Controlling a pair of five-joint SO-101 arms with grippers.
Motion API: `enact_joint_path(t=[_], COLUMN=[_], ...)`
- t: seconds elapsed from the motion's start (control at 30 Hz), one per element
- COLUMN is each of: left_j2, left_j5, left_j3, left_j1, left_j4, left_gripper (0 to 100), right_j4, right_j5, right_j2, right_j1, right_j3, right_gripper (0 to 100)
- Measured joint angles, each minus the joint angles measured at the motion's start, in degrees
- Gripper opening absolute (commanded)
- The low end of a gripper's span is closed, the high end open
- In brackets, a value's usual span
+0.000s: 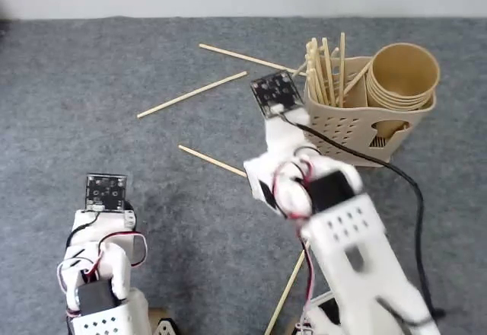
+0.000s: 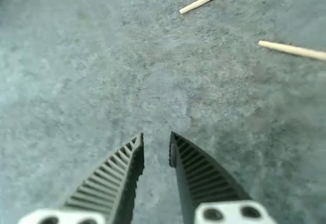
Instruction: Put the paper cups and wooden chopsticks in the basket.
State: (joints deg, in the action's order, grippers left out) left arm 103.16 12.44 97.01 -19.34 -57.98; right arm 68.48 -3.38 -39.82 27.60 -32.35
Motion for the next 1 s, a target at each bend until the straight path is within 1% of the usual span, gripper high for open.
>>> enact_joint_path(t=[0.1,0.17,0.27,0.33,0.4,0.6,0.73,1.0], left_j2=[0.0,0.0,0.0,0.0,0.0,0.0,0.0,0.0], left_j5=[1.9,2.0,2.0,2.0,2.0,2.1,2.1,2.1], left_j3=[-0.7,-2.8,-4.5,-4.6,-4.6,-3.8,-2.5,-1.9], left_j1=[-0.1,-0.1,-0.1,-0.1,-0.1,-0.1,-0.1,-0.1], left_j4=[-0.8,-3.2,-7.6,-9.9,-11.2,-11.9,-11.9,-11.9], left_gripper=[10,12,14,15,15,15,15,15], right_j4=[3.1,3.5,3.4,2.6,1.2,-2.8,-3.3,-3.3], right_j5=[0.0,1.5,6.1,7.1,7.6,10.0,10.5,10.6], right_j2=[-6.8,-8.7,-7.8,-5.1,-1.5,14.0,26.8,50.8], right_j1=[0.0,0.0,0.0,0.0,0.5,5.9,8.4,9.1], right_j3=[-0.3,-0.5,-0.5,-0.5,-0.5,2.9,10.4,28.0], right_gripper=[1.4,4.0,9.9,12.4,12.9,13.2,13.3,13.3])
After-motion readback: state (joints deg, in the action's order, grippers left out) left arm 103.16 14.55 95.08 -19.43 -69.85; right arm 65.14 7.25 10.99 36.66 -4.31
